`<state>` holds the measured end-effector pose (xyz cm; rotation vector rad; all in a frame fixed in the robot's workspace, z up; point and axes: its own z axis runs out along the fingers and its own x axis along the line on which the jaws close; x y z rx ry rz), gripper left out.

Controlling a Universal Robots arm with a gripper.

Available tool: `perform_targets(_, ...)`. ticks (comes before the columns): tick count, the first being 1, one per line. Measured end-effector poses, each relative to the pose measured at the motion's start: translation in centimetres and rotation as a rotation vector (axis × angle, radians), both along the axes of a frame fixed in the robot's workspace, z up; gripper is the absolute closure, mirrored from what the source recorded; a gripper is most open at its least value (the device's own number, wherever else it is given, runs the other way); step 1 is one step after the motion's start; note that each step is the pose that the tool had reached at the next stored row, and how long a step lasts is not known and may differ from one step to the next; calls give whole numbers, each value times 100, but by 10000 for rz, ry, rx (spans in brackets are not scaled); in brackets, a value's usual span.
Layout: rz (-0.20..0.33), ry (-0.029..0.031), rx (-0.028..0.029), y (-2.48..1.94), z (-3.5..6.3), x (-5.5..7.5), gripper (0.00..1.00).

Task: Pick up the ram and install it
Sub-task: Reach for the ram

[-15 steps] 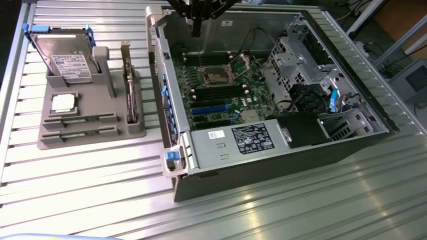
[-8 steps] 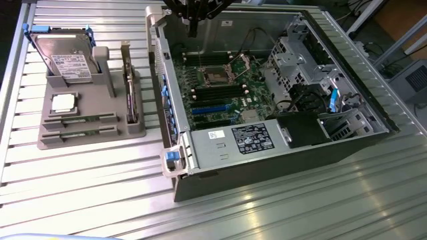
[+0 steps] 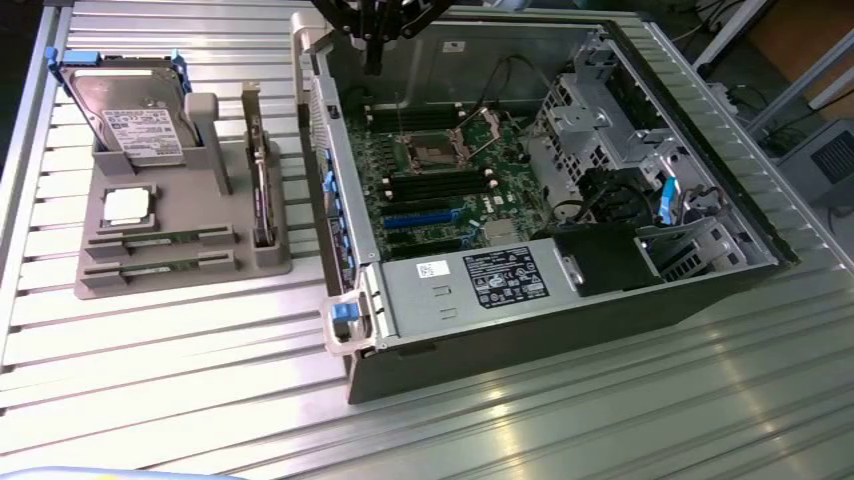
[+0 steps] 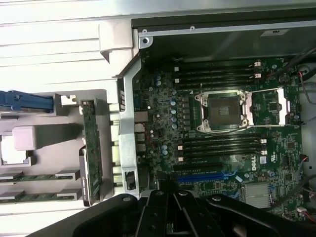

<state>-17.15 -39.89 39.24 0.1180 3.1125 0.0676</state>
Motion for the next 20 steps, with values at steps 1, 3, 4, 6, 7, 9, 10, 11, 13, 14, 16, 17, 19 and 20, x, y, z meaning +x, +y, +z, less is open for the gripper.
perform_targets(1, 0, 0, 0, 0, 0, -12, 90)
perform_targets(3, 0, 0, 1, 0, -1, -37, 90)
perform_targets(4, 1, 0, 0, 0, -1, -55, 90)
perform_targets(6, 1, -1, 0, 0, -2, -77, 90)
perform_targets(7, 0, 0, 0, 0, -2, -89, 90)
perform_targets(9, 0, 0, 0, 0, -2, -106, 90)
perform_targets(10, 0, 0, 0, 0, -3, -122, 90)
perform_targets(11, 1, 0, 0, 0, -3, -131, 90)
perform_targets(13, 0, 0, 0, 0, -4, -155, 90)
perform_targets(14, 0, -1, 0, 0, -4, -167, 90)
perform_targets(16, 0, 0, 0, 0, -4, -186, 90)
perform_targets(17, 0, -1, 1, 0, -5, -193, 90)
perform_targets(19, 0, 0, 0, 0, -5, -212, 90)
perform_targets(20, 1, 0, 0, 0, -5, -220, 90)
